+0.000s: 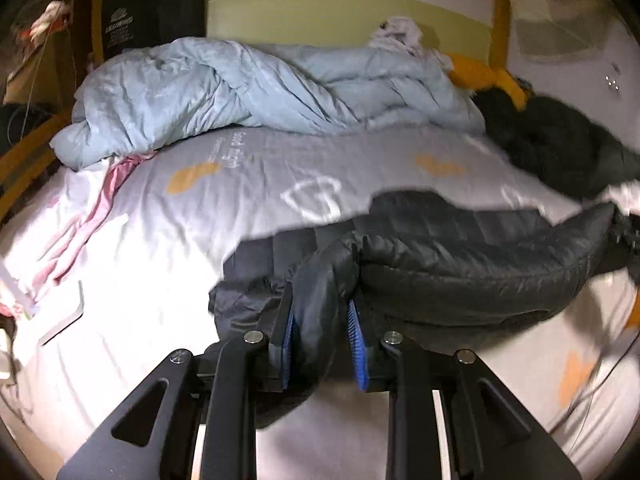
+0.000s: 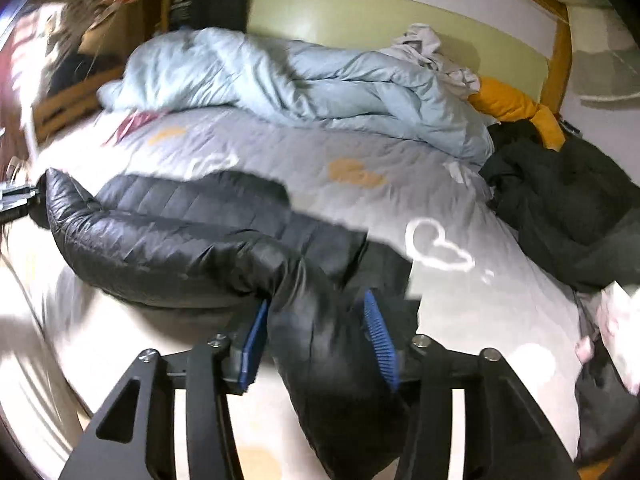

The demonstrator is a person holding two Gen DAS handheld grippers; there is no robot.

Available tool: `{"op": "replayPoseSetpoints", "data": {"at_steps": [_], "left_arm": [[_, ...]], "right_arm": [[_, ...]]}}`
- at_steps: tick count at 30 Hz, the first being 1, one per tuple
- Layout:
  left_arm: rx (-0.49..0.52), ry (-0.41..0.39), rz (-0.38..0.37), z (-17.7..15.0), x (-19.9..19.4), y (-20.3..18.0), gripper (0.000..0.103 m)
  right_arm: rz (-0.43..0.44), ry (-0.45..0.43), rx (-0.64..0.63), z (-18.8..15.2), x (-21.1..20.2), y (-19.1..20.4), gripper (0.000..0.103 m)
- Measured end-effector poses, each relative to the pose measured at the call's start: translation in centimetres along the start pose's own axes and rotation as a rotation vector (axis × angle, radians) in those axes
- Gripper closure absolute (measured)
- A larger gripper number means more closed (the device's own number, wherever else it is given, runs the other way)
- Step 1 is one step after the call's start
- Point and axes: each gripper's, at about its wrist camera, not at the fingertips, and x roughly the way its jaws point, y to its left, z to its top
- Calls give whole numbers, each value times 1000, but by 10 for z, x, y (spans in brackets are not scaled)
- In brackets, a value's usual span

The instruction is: Fold large clothes

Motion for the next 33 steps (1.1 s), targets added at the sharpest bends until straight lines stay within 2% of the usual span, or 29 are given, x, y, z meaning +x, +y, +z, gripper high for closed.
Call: {"op": "replayPoseSetpoints", "data": {"at_steps": [2,5,9,12,13,15,16,18,19,20,22,23,24,25,26,27,30,31,33], "left_arm": [[-16,20,-3,21,24,7,79],[-56,61,-1,37,57,16,79],[-37,74,-5,50,100,17,77],[-52,48,-54,52,123,28,72],[-69,46,-71,51,129,33,71],[-83,46,-93,51,140,38,69],[-73,33,-95,51,141,39,65],[-37,-25,-43,49,134,39,46],[-24,-65,5,49,128,39,30],[-19,-125,63,49,119,40,17],[-24,-234,103,48,98,43,16],[-26,-272,99,48,86,44,16],[-25,-316,86,47,70,42,16],[-22,-353,72,44,55,40,12],[-17,-382,62,40,40,37,5],[-13,-405,54,35,24,31,2],[-1,-439,11,18,-9,11,1],[7,-443,-5,10,-16,4,1],[21,-424,-35,-2,-19,-5,1]], "right_arm": [[30,6,36,22,21,-14,49],[56,74,122,43,63,-35,49],[58,117,191,53,114,-54,48],[46,137,199,54,143,-58,47],[27,134,183,54,151,-57,45],[-49,96,163,53,157,-57,21],[-83,80,160,51,159,-57,17],[-105,62,151,50,162,-56,16],[-115,54,147,50,161,-56,16],[-139,30,143,51,157,-54,16],[-225,-49,138,51,142,-48,16],[-309,-127,129,51,128,-41,16],[-354,-187,115,50,115,-36,16],[-398,-274,86,48,97,-25,15],[-409,-322,70,46,84,-18,14],[-399,-377,49,41,69,-8,14],[-300,-438,30,31,40,13,6],[-256,-453,28,27,32,21,2],[-129,-471,20,20,21,36,0]]}}
